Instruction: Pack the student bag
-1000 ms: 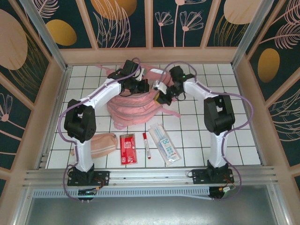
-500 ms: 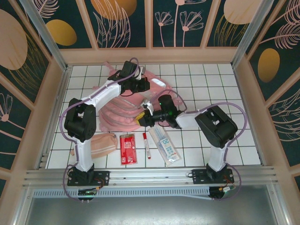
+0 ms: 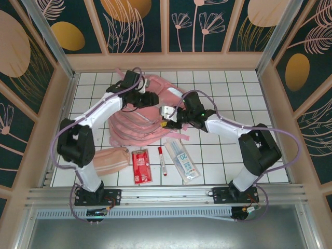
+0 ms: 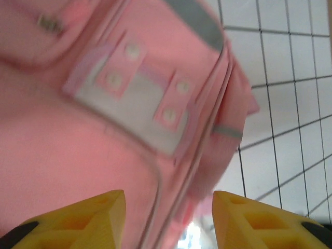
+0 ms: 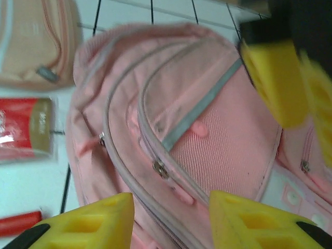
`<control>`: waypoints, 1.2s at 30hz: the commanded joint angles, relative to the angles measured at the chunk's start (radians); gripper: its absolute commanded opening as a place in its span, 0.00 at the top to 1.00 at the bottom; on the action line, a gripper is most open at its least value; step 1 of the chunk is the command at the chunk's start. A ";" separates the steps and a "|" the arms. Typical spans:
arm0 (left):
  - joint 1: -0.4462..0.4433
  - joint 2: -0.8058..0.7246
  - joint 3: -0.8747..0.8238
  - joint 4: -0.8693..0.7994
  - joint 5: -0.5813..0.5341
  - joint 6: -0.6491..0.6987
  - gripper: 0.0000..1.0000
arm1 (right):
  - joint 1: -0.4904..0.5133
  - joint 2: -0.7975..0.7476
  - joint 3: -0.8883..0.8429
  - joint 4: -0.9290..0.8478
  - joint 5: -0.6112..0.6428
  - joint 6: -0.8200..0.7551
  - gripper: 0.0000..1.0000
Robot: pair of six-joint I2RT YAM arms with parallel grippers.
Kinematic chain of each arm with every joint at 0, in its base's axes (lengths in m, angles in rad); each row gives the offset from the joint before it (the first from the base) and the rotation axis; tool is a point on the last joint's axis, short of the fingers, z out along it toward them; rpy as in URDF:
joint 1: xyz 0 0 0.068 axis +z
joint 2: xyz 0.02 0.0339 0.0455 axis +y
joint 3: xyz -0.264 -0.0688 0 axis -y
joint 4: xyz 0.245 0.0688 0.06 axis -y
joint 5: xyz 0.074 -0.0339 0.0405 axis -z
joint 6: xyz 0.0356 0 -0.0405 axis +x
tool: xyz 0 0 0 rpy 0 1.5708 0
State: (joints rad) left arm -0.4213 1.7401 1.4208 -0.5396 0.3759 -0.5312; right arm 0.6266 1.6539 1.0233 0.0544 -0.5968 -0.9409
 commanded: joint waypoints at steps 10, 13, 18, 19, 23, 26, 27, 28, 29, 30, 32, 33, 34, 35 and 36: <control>-0.125 -0.192 -0.352 0.036 0.084 -0.335 0.44 | 0.062 0.237 0.176 -0.036 0.126 -0.243 0.51; -0.125 -0.195 -0.377 0.006 0.011 -0.347 0.44 | 0.068 0.267 0.189 -0.024 0.137 -0.246 0.50; -0.125 -0.197 -0.442 0.035 -0.019 -0.372 0.45 | 0.070 0.307 0.236 -0.077 0.105 -0.255 0.53; -0.125 -0.197 -0.442 0.038 -0.029 -0.371 0.45 | 0.071 0.316 0.247 -0.095 0.099 -0.259 0.55; -0.125 -0.179 -0.474 0.025 -0.071 -0.355 0.45 | 0.070 0.329 0.245 -0.104 0.094 -0.268 0.64; -0.125 -0.164 -0.478 0.011 -0.113 -0.338 0.44 | 0.070 0.319 0.232 -0.079 0.081 -0.262 0.83; -0.124 -0.158 -0.471 0.013 -0.125 -0.332 0.44 | 0.070 0.310 0.225 -0.061 0.071 -0.254 0.88; -0.125 -0.150 -0.459 0.015 -0.132 -0.327 0.44 | 0.071 0.300 0.223 -0.045 0.059 -0.240 0.93; -0.123 -0.142 -0.455 0.014 -0.141 -0.319 0.44 | 0.069 0.292 0.220 -0.022 0.042 -0.216 0.95; -0.123 -0.131 -0.413 0.006 -0.159 -0.308 0.44 | 0.064 0.282 0.216 0.006 0.016 -0.186 0.98; -0.123 -0.119 -0.371 0.000 -0.179 -0.289 0.46 | 0.055 0.265 0.218 0.044 -0.016 -0.141 1.00; -0.123 -0.117 -0.353 0.001 -0.182 -0.283 0.48 | 0.051 0.259 0.220 0.055 -0.023 -0.129 1.00; -0.123 -0.117 -0.340 0.004 -0.185 -0.278 0.50 | 0.047 0.253 0.224 0.060 -0.027 -0.124 1.00; -0.123 -0.117 -0.335 0.006 -0.190 -0.277 0.51 | 0.044 0.249 0.229 0.062 -0.031 -0.121 1.00; -0.122 -0.115 -0.334 0.008 -0.191 -0.279 0.53 | 0.038 0.246 0.236 0.060 -0.036 -0.118 1.00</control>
State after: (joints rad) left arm -0.5442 1.6169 1.0470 -0.5430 0.2249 -0.8387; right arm 0.6754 1.9602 1.2453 0.0570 -0.5602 -1.1233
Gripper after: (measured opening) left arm 0.479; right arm 0.037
